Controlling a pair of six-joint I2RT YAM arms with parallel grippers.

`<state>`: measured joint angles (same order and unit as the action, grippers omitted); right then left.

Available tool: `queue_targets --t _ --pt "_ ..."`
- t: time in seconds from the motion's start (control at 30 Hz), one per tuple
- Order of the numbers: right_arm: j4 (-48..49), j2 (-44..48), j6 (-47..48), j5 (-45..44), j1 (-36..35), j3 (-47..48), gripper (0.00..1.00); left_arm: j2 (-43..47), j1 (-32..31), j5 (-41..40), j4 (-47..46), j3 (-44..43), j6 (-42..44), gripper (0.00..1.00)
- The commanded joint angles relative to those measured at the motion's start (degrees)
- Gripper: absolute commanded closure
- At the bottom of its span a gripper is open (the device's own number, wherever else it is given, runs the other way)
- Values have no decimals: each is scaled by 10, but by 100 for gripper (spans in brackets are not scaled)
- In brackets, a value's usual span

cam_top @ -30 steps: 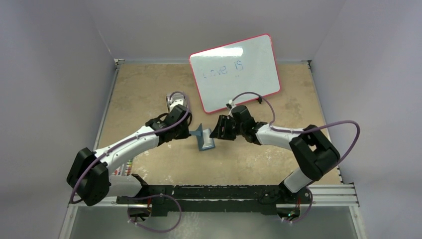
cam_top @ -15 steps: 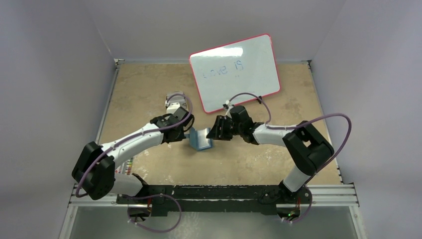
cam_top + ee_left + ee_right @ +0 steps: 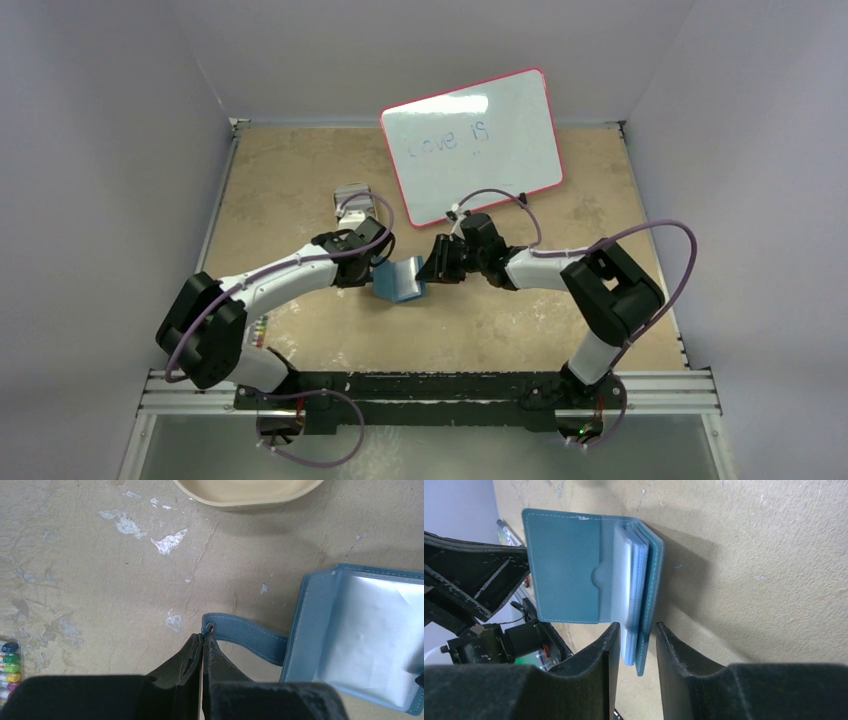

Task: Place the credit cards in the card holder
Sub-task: Open the card holder at the center of the board.

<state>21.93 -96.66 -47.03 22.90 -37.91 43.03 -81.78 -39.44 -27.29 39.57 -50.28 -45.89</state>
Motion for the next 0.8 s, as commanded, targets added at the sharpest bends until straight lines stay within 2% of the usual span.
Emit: queue_targets --t 0.0,0.17,0.37,0.6,0.77 --pt "27 -7 -7 21 0 10 70 -1 2 -8 -5 -17 8 100" --pt "-31 48 15 -9 8 13 100 -3 2 21 -18 -15 13 100" --pt "-130 117 39 -48 9 22 100 -4 2 134 -83 2 22 98" --pt "-228 111 62 -106 8 62 100 12 2 126 -72 -19 10 69" --pt "-248 120 58 -137 8 66 99 60 2 136 -83 -30 7 62"
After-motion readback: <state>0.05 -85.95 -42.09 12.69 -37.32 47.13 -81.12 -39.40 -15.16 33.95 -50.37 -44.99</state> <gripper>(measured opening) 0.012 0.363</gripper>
